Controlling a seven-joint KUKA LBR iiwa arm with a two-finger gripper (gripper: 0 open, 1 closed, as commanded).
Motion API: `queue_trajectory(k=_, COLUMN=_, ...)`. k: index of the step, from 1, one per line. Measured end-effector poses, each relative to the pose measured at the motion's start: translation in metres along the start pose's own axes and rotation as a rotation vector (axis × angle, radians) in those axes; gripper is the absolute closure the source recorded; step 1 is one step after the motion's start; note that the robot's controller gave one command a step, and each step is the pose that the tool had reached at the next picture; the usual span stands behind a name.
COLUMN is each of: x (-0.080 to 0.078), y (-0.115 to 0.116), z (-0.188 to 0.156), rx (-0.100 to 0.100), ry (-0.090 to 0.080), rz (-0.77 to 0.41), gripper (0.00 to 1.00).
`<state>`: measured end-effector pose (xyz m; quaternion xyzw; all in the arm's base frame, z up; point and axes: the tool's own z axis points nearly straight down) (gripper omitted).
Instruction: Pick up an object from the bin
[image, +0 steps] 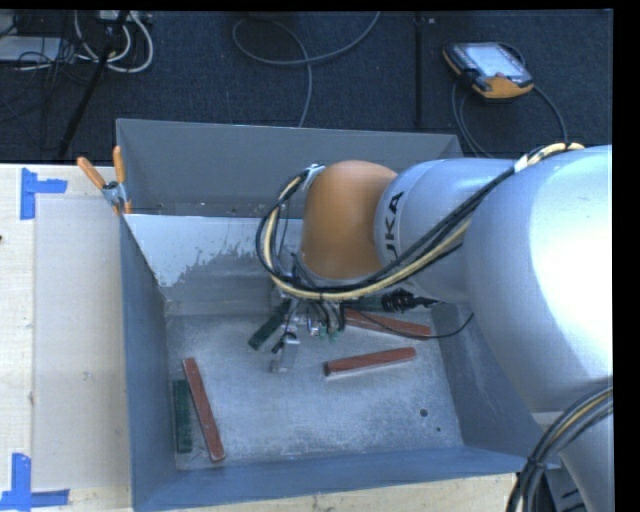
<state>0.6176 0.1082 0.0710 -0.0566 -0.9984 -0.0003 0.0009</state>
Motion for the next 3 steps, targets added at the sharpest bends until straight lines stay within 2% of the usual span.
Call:
queue_trajectory(k=1, x=-0.004, y=-0.018, z=-0.013, rx=0.000, ry=-0.003, rz=-0.161, gripper=1.00)
queue_trajectory(k=2, x=-0.004, y=-0.018, z=-0.013, rx=0.000, ry=-0.003, rz=-0.160, gripper=1.00)
queue_trajectory(k=3, x=0.012, y=-0.036, z=-0.171, rx=0.000, ry=-0.006, rz=-0.142, gripper=1.00)
